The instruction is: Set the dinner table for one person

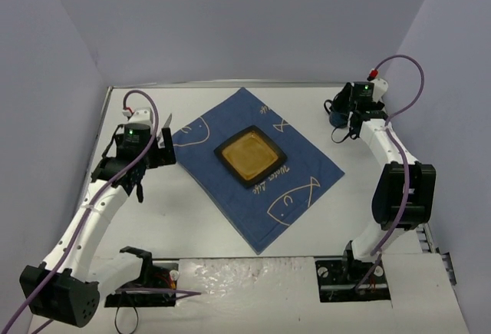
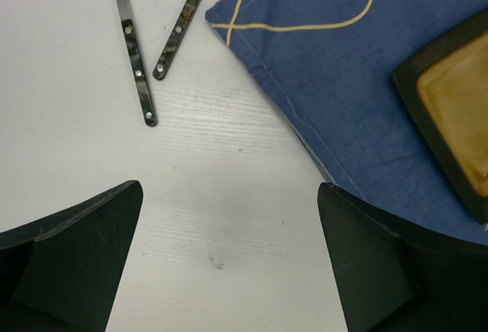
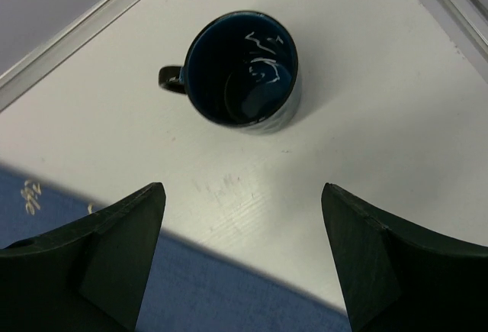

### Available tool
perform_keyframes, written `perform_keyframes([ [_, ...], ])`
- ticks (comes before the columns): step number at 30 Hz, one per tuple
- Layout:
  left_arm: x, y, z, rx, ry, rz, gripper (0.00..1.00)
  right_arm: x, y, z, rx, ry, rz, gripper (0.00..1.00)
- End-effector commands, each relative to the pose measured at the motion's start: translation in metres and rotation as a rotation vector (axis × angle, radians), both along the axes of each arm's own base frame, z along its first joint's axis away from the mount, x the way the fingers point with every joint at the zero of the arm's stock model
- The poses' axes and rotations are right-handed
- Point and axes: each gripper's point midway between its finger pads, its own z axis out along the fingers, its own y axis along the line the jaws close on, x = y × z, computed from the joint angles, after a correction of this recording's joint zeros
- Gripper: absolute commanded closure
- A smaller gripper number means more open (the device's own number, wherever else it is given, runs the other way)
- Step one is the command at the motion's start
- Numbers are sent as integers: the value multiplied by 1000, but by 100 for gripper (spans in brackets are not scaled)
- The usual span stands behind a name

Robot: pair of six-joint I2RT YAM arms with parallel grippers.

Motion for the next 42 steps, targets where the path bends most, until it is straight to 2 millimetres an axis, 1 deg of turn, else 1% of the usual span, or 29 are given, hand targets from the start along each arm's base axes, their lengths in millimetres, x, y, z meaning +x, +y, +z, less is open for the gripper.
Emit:
perform_keyframes([
  [1,10,0,25,11,-83,-13,3,27,-21,17,12,-71,-139,22],
  [3,9,0,25,8,-88,-15,3,36,-22,11,24,-64,-147,24],
  [4,9,0,25,10,-89,-15,3,38,-23,5,26,-53,-153,25],
  [7,9,2,26,16,-90,-12,3,48,-26,0,35,-47,-170,27],
  [10,9,2,26,19,-89,-9,3,54,-30,-13,46,-32,-194,30],
  [16,9,3,25,24,-86,-10,3,61,-33,-36,62,-2,-220,33],
  [21,9,3,24,25,-80,-10,3,65,-37,-49,84,10,-249,35],
  [26,9,3,24,27,-79,-8,3,68,-37,-53,102,5,-269,39],
  [30,8,4,23,31,-77,-8,3,70,-37,-56,110,7,-272,51],
  [33,8,4,23,34,-77,-7,3,70,-40,-55,105,8,-271,66],
  [35,8,4,23,33,-76,-8,3,68,-42,-55,96,13,-264,74],
  [37,8,4,23,33,-78,-7,3,64,-47,-53,85,20,-254,87],
  [40,8,5,23,35,-77,-6,3,58,-53,-50,50,41,-203,99],
  [42,8,5,23,37,-77,-5,3,47,-59,-51,26,85,-162,100],
])
